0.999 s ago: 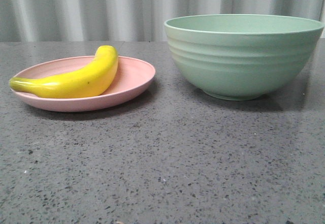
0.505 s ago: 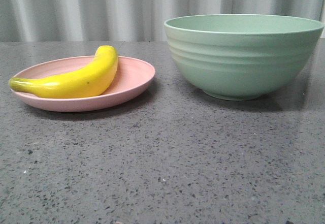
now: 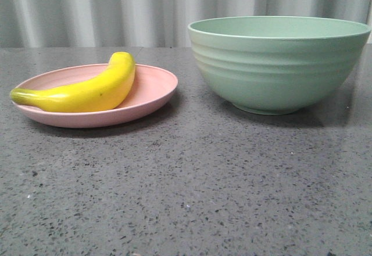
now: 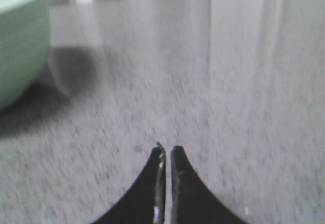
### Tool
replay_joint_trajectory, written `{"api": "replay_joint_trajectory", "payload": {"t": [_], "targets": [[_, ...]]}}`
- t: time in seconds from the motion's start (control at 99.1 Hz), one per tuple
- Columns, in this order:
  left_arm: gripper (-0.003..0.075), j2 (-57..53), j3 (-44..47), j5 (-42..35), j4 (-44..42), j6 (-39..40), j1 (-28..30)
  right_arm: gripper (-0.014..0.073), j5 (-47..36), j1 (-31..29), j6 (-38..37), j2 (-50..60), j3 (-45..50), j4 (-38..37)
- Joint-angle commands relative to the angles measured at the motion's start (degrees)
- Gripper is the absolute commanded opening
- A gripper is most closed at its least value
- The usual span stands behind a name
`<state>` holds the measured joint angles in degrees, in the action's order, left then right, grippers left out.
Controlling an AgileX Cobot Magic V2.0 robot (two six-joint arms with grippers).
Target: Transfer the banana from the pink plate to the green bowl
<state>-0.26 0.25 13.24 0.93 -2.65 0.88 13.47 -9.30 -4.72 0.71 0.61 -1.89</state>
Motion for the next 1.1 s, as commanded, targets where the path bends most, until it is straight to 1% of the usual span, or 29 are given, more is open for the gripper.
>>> {"api": "replay_joint_trajectory", "payload": {"t": [0.0,0.101,0.222,0.283,0.545,1.09], "targets": [[-0.002,-1.6,0.5,-5.2,0.0,0.0,0.2,-0.0068,-10.5,-0.2,0.4,1.0,1.3,0.1],[-0.002,-1.6,0.5,-5.9,0.1,0.0,0.2,-0.0068,-12.7,-0.2,0.4,1.0,1.3,0.1],[-0.002,-1.6,0.5,-8.2,0.9,0.0,0.2,-0.0067,-12.7,-0.2,0.4,1.0,1.3,0.1],[-0.002,-1.6,0.5,-8.3,2.1,0.0,0.2,-0.0067,-12.7,-0.2,0.4,1.0,1.3,0.1],[-0.002,-1.6,0.5,-9.8,2.1,0.0,0.2,-0.0067,-11.1,-0.2,0.4,1.0,1.3,0.1],[-0.002,-1.6,0.5,-9.1,2.1,0.0,0.2,-0.0067,-11.0,-0.2,0.4,1.0,1.3,0.1]]}}
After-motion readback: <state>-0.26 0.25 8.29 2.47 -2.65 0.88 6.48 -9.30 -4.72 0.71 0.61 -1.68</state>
